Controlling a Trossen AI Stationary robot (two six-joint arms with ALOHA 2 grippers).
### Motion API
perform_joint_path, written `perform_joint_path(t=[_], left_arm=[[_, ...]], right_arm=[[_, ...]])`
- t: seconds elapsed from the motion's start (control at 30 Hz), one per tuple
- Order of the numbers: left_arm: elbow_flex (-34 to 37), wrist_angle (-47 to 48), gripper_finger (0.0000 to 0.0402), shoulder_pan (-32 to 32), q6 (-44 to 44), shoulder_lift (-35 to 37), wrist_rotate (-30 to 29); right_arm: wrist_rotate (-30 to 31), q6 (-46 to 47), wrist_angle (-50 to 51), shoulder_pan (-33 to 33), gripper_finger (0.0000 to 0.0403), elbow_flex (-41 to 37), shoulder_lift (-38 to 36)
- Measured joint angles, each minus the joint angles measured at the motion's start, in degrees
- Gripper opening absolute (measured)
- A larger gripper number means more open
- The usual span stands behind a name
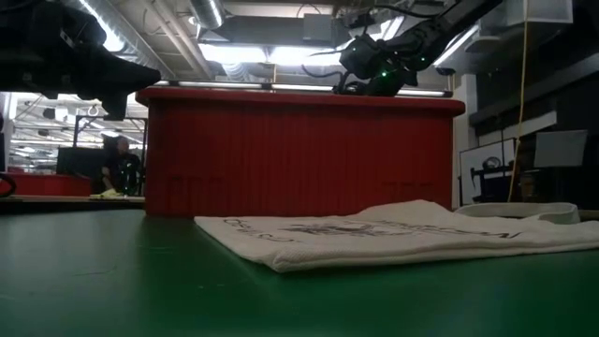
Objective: Fold Laundry from Bin
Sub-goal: Fold the blue jeans
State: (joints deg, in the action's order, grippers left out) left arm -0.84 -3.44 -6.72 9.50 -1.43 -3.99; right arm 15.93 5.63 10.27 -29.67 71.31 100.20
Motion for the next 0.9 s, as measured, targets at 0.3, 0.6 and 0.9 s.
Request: perform_joint_path(t=[0.3, 0.6, 0.9], left_arm=[[0.0, 0.0, 0.0006, 0.0, 0.0, 0.0, 0.0], [0.0, 0.0, 0.0006, 0.0, 0.0, 0.0, 0.0], [0.0, -1.5, 0.0006, 0.0, 0.9, 0.0, 0.5]], right_arm=[[-5.8, 0.0, 8.0, 0.0, 0.0012, 10.2, -6.4], [-9.1, -1.9, 17.6, 0.0, 0.001, 27.7, -9.4], [-13.0, -3.4, 26.5, 0.1, 0.0007, 41.9, -9.4]])
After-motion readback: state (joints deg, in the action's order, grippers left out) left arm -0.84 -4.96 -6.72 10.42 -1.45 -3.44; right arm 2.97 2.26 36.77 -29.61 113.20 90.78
